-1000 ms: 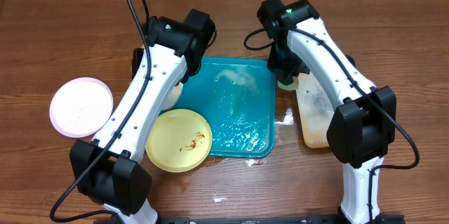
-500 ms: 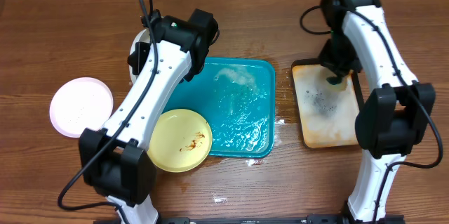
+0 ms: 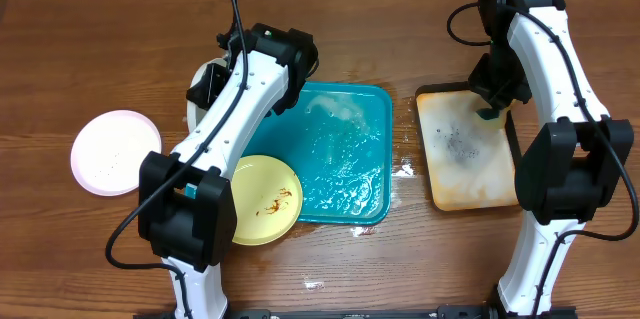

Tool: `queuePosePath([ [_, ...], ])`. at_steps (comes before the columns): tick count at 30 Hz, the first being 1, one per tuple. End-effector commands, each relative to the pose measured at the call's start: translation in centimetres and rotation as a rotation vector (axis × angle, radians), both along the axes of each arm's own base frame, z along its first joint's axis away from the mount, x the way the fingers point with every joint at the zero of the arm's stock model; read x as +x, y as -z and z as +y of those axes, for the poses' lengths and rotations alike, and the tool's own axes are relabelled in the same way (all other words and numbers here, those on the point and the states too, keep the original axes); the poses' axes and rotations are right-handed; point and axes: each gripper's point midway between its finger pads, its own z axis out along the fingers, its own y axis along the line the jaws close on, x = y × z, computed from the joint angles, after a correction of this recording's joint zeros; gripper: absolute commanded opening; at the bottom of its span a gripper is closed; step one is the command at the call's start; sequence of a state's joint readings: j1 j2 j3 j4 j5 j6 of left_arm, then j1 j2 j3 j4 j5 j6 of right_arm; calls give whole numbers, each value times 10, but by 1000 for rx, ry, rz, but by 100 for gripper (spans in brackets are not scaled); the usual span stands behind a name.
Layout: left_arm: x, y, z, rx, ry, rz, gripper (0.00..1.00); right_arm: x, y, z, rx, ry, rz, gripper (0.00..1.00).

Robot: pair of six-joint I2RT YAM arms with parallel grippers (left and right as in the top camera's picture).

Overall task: Clean dirty plates on tray and stack at the side
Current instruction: 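Lift the white plate upright with the left gripper and carry it left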

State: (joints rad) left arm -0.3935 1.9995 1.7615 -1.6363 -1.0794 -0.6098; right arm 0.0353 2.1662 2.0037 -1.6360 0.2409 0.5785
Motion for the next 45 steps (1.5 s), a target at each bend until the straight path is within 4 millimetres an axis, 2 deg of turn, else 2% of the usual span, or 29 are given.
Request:
queuePosePath([
  [1,6,-13,-1,32,-3,-77,4,3,-18,3,13,-13,-56,4],
  [42,1,-14,-4,30,-9,-78,4,2,-17,6,30,-11,-54,4],
  [45,-1,-6,-7,-19,-28,-72,4,2,-17,6,30,-11,-54,4],
])
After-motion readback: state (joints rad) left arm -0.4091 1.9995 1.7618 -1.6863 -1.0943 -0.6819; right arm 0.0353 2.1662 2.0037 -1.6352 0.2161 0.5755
